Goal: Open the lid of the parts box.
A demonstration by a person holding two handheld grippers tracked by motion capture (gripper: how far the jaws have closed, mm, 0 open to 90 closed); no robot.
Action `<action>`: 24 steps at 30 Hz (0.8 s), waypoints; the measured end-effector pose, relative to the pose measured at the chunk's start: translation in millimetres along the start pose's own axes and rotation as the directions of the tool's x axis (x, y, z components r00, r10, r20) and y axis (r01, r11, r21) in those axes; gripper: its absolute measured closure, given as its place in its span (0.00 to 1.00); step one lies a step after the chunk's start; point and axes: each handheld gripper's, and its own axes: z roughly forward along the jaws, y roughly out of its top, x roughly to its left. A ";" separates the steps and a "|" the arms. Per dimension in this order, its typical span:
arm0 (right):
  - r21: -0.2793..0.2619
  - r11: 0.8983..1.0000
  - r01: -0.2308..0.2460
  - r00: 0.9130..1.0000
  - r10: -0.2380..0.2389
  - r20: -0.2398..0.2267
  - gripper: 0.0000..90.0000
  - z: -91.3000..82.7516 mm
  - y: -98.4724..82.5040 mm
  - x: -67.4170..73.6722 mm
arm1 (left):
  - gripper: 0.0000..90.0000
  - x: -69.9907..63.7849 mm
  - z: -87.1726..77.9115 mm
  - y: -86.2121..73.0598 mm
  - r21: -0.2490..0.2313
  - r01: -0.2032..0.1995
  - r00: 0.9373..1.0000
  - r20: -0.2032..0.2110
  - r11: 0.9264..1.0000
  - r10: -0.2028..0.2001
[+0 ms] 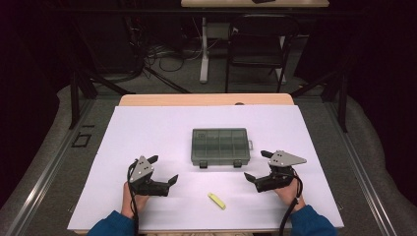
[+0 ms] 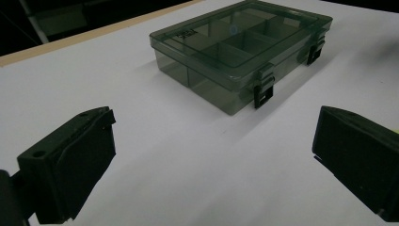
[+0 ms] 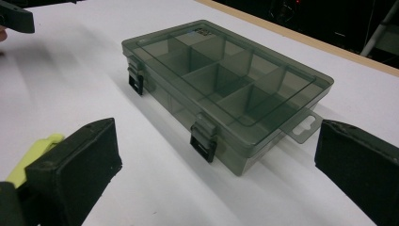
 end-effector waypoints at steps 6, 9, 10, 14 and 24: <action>0.045 0.999 -0.002 1.000 0.002 -0.017 0.00 6.8 6.5 -8.9 | 0.00 0.8 16.4 10.1 0.038 -0.019 1.000 0.018 0.999 0.018; 0.061 0.998 -0.004 0.999 0.006 -0.034 0.02 11.4 8.9 -15.2 | 0.00 2.1 24.6 15.6 0.055 -0.026 0.999 0.030 0.998 0.025; 0.066 0.998 -0.003 0.999 0.005 -0.034 0.02 12.7 9.9 -16.6 | 0.00 2.7 27.9 17.6 0.068 -0.029 0.999 0.027 0.997 0.027; 0.108 0.994 -0.010 0.999 0.016 -0.048 0.05 19.2 13.1 -23.1 | 0.00 5.0 40.4 24.6 0.105 -0.016 0.999 0.030 0.994 0.013; 0.182 0.983 -0.006 0.998 0.018 -0.066 0.17 33.2 16.9 -29.3 | 0.08 2.0 59.4 32.8 0.142 -0.046 0.995 0.092 0.989 0.034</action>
